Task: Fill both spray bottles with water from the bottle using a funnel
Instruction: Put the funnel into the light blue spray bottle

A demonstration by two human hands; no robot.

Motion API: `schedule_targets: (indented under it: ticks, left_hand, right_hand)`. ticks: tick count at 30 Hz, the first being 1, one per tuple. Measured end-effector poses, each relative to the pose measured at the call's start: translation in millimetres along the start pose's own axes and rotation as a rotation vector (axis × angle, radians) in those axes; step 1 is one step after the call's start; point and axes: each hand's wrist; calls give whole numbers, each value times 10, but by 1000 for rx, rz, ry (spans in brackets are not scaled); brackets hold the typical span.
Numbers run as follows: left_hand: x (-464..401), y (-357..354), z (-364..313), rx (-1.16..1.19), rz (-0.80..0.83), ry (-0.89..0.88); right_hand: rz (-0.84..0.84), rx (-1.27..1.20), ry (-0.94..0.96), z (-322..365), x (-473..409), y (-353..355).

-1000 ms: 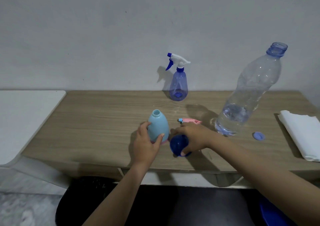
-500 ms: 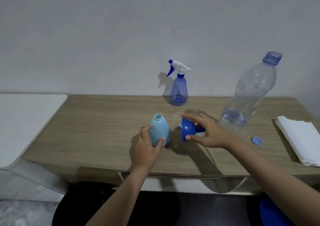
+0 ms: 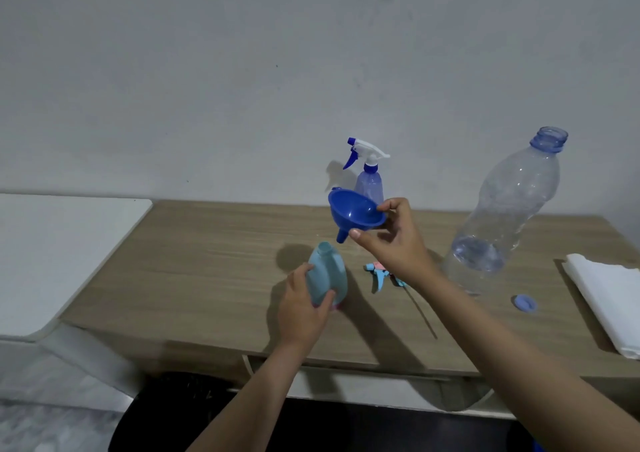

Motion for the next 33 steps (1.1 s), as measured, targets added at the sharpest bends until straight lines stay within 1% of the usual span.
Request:
schedule_targets:
  ticks: [11, 16, 20, 24, 26, 27, 29, 31, 33]
  left_hand:
    - [-4, 0, -16, 13, -18, 5]
    - [7, -7, -4, 55, 7, 34]
    - [24, 33, -39, 159, 20, 72]
    - [-32, 64, -34, 446, 9, 132]
    - [-78, 127, -26, 478, -18, 107]
    - [-104, 162, -26, 472, -24, 91]
    - [-143, 240, -70, 494, -2, 55]
    - [-173, 288, -165, 516, 26, 21]
    - [-197, 286, -273, 526, 26, 3]
  right_hand:
    - [121, 207, -20, -74, -184, -245]
    - [221, 316, -8, -121, -174, -258]
    - [253, 336, 12, -122, -151, -240]
    - [311, 308, -26, -90, -140, -201]
    - [346, 294, -51, -84, -130, -158]
    - [343, 280, -47, -91, -115, -129]
    - [278, 252, -13, -124, -53, -60]
    - [139, 250, 44, -156, 54, 8]
    - [-66, 287, 141, -186, 191, 55]
Point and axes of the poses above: each hand's wrist, its own x-axis away from the middle knuckle, its own y-axis out of the back of the hand, z = x × y, and after that the axes turned 5 degrees about z, right-handed
